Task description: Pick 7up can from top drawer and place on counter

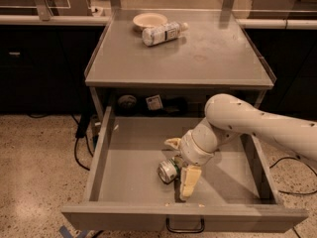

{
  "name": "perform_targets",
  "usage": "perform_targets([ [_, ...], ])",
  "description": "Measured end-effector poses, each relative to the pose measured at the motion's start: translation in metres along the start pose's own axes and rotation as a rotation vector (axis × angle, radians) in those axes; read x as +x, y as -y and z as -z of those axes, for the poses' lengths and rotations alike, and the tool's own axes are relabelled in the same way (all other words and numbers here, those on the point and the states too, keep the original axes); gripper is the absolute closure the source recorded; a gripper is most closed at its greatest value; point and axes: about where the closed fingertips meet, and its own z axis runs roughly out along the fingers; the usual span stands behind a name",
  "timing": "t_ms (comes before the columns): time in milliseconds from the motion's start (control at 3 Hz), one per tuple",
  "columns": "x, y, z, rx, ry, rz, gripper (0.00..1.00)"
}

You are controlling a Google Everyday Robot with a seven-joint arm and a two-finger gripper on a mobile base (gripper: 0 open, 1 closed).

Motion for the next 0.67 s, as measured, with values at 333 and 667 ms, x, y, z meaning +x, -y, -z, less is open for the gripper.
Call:
perform_targets([
  [333,0.0000,-0.0001,-0.0001,0.000,0.000,0.000,0.00],
  [667,0.0000,-0.0001,-0.0001,0.000,0.000,0.000,0.19],
])
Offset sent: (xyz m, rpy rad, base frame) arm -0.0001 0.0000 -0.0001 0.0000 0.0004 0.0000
